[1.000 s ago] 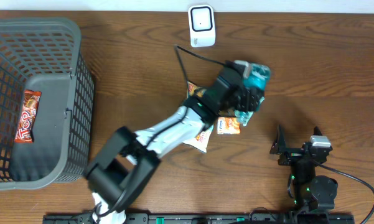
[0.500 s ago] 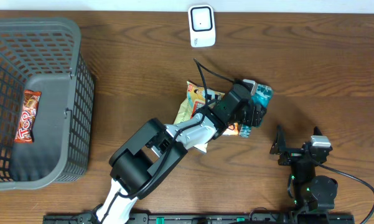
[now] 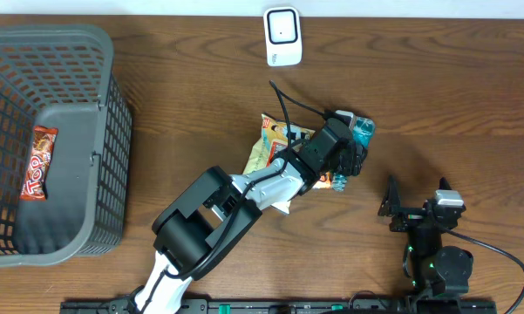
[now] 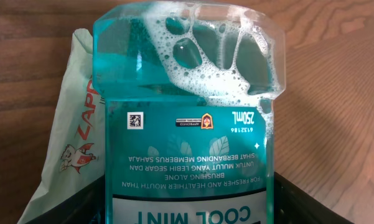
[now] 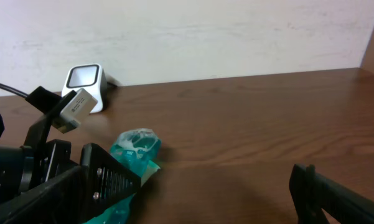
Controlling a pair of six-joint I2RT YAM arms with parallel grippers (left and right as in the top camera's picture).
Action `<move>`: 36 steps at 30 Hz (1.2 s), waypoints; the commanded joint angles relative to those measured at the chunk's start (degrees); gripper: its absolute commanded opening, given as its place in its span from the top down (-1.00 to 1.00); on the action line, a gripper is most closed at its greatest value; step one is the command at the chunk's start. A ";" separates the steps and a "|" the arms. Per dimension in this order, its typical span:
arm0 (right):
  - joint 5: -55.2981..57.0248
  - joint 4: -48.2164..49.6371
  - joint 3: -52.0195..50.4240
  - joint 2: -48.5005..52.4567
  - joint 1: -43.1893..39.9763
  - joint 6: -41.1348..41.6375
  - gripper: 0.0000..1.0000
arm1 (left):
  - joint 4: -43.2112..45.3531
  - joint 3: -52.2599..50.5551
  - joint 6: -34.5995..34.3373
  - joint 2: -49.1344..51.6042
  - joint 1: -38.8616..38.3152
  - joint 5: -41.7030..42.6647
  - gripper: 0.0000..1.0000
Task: Scan the item barcode
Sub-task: 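Lower the Listerine bottle right of the wipes pack and release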
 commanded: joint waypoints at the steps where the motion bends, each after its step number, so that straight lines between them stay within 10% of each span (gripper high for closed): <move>1: -0.13 -0.17 -0.07 -0.35 -1.07 -0.52 -0.99 | -0.24 0.85 0.15 -0.94 0.28 -1.84 -0.06; 25: -0.11 -0.17 -0.07 -0.35 -1.07 -0.55 -0.98 | 2.69 0.85 13.99 -2.16 -4.24 7.28 -0.06; 36: -0.11 -0.17 -0.07 -0.35 -1.07 -0.55 -0.98 | -1.86 0.85 14.97 -1.11 -3.78 -2.84 -0.07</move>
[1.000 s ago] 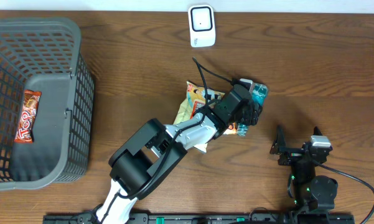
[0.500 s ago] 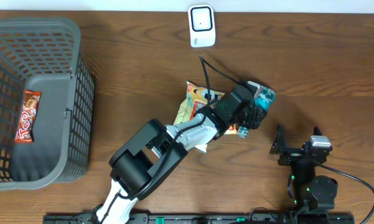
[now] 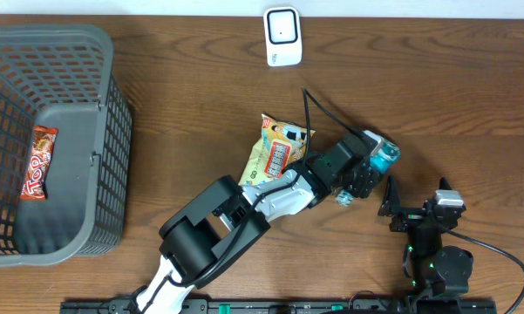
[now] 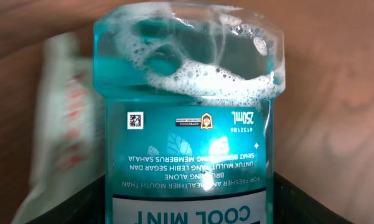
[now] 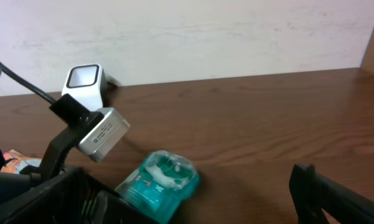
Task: Scan the item barcode
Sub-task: 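Lower the Listerine bottle right of the wipes pack and release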
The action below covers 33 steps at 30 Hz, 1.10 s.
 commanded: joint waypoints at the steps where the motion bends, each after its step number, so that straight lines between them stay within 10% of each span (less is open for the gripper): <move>1: -0.13 -0.20 -0.07 -0.35 -1.07 -0.55 -0.98 | -2.56 0.85 1.16 -1.11 0.92 -8.79 -0.07; 23: -0.11 -0.20 -0.07 -0.35 -1.07 -0.55 -0.99 | -6.45 0.85 -0.24 -7.41 5.70 -14.84 -0.09; 33: -0.11 -0.20 -0.07 -0.35 -1.07 -0.55 -0.99 | -8.61 0.85 0.33 -8.55 5.07 -14.88 -0.60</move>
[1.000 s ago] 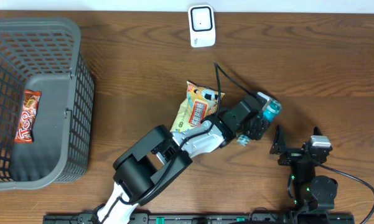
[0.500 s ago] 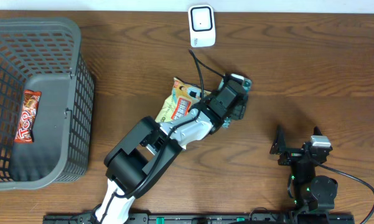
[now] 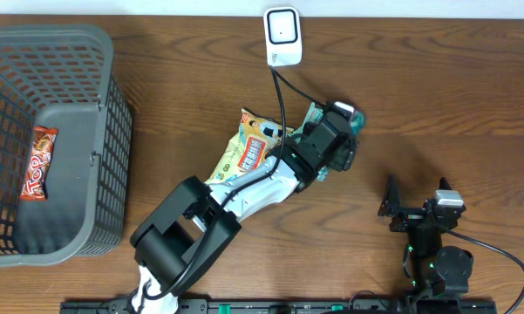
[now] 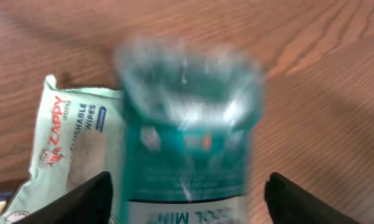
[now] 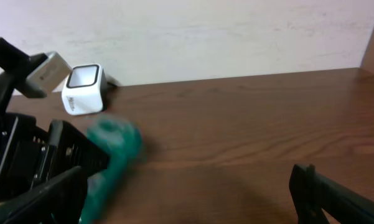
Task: Scan the item barcode
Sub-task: 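Lower the Listerine bottle right of the wipes pack and release, then return the left gripper into the basket and grasp the red Top chocolate bar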
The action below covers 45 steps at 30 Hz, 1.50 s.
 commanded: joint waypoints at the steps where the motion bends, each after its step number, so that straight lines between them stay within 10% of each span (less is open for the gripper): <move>1: -0.11 -0.17 -0.07 -0.35 -1.07 -0.55 -0.99 | -0.04 0.55 0.85 -1.44 0.31 -0.28 -0.61; 12: -0.11 -0.17 -0.07 -0.35 -1.07 -0.55 -0.99 | -1.11 0.57 2.12 -3.04 0.31 -0.35 -0.60; 22: -0.11 -0.17 -0.07 -0.35 -1.07 -0.55 -0.99 | -10.49 0.79 9.77 -25.99 4.70 -8.79 -0.77; 33: -0.11 -0.17 -0.07 -0.35 -1.07 -0.55 -0.99 | -30.18 0.81 4.92 -50.27 37.90 -9.57 -0.81; 45: -0.13 -0.17 -0.07 -0.35 -1.07 -0.55 -0.99 | -39.74 -6.10 -6.51 -46.12 70.34 -9.53 -0.80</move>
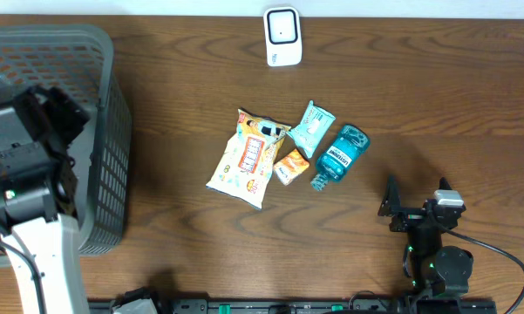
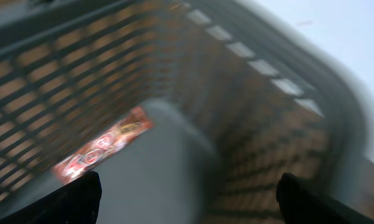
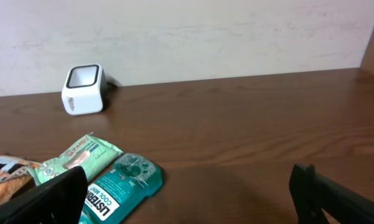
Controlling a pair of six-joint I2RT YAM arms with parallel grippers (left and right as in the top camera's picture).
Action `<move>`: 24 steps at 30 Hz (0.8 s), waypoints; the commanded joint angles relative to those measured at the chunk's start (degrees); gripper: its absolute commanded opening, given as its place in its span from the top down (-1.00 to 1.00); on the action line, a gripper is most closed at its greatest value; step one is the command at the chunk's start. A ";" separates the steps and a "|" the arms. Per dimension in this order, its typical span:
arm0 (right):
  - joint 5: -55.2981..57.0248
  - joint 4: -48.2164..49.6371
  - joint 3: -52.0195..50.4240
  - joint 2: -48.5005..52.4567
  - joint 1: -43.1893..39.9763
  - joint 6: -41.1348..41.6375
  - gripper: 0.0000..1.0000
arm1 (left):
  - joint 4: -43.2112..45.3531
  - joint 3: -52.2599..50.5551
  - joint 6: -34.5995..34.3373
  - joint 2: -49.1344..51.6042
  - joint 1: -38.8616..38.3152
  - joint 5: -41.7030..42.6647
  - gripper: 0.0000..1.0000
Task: Scan the item barcode
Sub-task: 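Return the left gripper into the basket and grasp the red Top chocolate bar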
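The teal mouthwash bottle (image 1: 338, 155) lies flat on the table, cap toward the near edge, also seen as the bottle (image 3: 121, 186) in the right wrist view. The white scanner (image 1: 282, 37) stands at the far edge. My left gripper (image 2: 187, 208) is open and empty over the grey basket (image 1: 105, 131), looking down at a red candy bar (image 2: 102, 151) on its floor. My right gripper (image 3: 196, 199) is open and empty at the near right, a short way right of the bottle.
A mint wipes pack (image 1: 312, 128), a small orange snack (image 1: 290, 166) and a yellow chips bag (image 1: 248, 157) lie in a cluster left of the bottle. The left arm (image 1: 26, 174) covers the basket's floor in the overhead view.
The left gripper has let go of the mouthwash bottle, which now lies on the table beside the wipes. The left arm has moved far left to the basket. The right arm is unchanged.
The left gripper held the mouthwash bottle beside the snack cluster, then farther right near the right gripper, then nearer the scanner. Now the bottle rests on the table and the left gripper is open over the basket with the candy bar.
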 commanded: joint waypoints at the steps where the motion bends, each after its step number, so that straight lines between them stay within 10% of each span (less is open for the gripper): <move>1: -0.11 -0.20 -0.07 -0.35 -1.07 -0.55 -0.99 | 2.25 -4.55 -2.19 3.02 5.33 -0.31 -0.80; 24: -0.11 -0.20 -0.07 -0.35 -1.07 -0.55 -0.98 | 27.82 -18.40 17.42 27.65 13.79 -0.09 -0.92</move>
